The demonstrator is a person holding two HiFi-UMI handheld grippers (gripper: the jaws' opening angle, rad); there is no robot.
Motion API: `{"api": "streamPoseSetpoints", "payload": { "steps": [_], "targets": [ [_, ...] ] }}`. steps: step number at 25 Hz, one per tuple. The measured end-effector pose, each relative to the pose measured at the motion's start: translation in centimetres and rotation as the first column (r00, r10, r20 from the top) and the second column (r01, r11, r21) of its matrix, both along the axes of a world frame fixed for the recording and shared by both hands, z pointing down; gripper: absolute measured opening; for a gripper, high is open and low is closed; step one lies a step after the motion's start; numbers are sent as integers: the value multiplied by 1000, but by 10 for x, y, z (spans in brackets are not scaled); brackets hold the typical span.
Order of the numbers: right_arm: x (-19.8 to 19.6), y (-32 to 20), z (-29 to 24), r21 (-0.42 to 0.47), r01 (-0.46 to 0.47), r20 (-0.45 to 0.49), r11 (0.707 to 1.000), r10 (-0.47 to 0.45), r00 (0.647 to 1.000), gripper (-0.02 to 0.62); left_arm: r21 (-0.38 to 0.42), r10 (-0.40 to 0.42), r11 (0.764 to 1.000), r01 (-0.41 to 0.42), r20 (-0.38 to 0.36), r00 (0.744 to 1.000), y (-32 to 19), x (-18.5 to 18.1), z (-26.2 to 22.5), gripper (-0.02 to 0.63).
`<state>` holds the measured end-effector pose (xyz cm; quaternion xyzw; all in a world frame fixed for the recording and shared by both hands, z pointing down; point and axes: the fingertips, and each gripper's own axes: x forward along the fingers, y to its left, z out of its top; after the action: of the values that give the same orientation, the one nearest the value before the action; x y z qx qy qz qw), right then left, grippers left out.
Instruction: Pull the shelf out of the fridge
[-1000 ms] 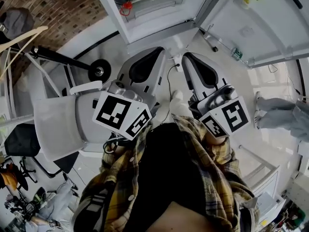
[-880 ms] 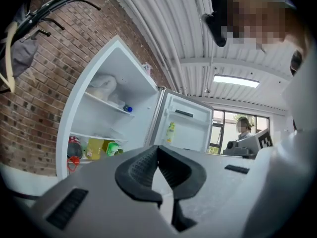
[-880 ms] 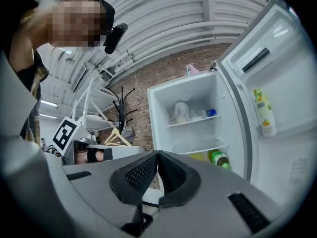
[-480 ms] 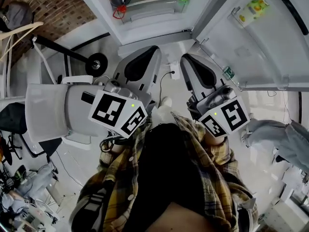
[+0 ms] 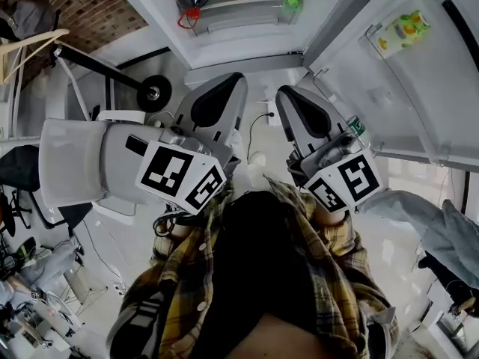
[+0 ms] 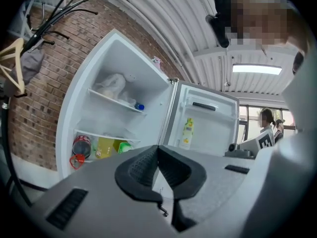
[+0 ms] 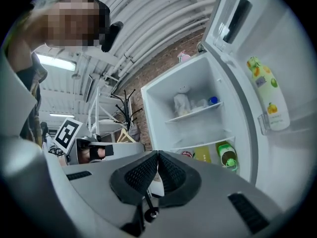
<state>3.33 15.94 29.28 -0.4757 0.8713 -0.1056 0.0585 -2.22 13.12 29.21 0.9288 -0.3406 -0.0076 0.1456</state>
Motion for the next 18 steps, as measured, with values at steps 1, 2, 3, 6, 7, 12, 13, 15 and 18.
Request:
{"api": "streamPoseSetpoints", "payload": {
  "steps": [1,2,3,6,7,12,13,15,18],
  "targets": [
    [0,-4,0,-2,3,3,1000,-3,1000,20,-1,-6,1000,6,-1,1000,-4,-1,0,5],
    [1,-8,0,-3,3,5,1000,-3,1000,20,-1,-10,1000,10,-1,1000,-9,-1,0,5],
    [2,-13,1,-5,2,8,1000,-2,1000,20,-1,-13,1000,13,-1,1000,-13,-1,1,5],
    [4,-32,1,-10,3,14,1000,-3,1000,20,0,-20,1000,20,-9,1000,-32,-3,1,5],
    [3,-40,1,-10,4,12,1000,-4,1000,20,0,-23,1000,23,-13,1000,-40,-3,0,5],
    [4,-83,-5,1,-2,6,1000,2,1000,20,13,-16,1000,16,-24,1000,-84,-3,-5,5],
    [4,-93,-7,4,-6,8,1000,6,1000,20,15,-12,1000,12,-25,1000,-94,-3,-6,5],
    [3,-114,-10,8,-10,3,1000,10,1000,20,16,-7,1000,7,-28,1000,-116,-3,-7,5],
    [2,-146,-11,13,-17,-9,1000,17,1000,20,20,4,1000,-4,-28,1000,-148,-2,-7,5]
  ]
}}
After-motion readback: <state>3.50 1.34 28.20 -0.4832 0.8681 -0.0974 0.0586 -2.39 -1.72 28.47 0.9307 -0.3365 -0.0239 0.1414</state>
